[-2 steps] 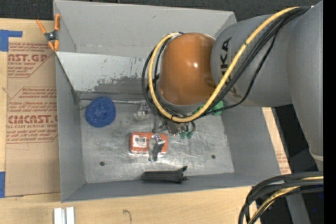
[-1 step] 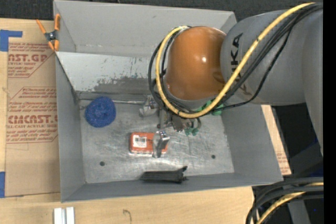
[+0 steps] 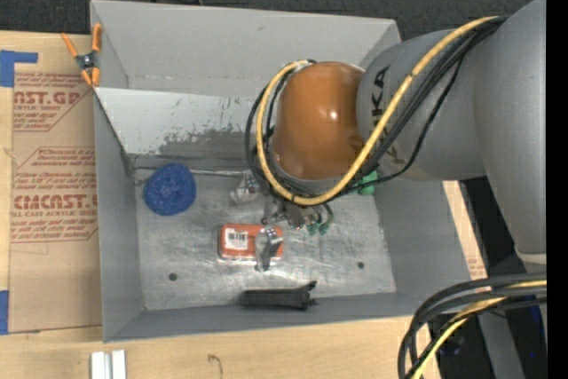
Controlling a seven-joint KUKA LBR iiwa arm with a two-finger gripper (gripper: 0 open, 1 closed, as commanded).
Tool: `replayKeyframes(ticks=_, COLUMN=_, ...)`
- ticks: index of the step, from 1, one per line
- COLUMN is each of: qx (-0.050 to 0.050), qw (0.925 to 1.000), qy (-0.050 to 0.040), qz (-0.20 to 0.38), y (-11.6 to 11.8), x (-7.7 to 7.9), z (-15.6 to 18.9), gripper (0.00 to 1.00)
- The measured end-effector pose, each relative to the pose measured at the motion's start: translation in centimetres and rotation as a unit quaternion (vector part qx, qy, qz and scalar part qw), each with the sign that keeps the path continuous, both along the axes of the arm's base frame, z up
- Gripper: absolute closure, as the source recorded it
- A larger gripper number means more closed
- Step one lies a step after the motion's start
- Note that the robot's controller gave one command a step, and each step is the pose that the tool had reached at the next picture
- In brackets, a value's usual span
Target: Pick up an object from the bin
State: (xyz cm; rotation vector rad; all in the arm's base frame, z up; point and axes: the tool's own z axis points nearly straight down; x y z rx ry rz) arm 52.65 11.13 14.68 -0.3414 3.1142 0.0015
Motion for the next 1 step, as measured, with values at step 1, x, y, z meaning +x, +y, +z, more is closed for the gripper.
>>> replayKeyframes(ticks=1, qx=0.000, qw=1.0000, qy=0.0017, qz=0.002, y=0.41, x=0.15, z=-5.94, gripper=0.00)
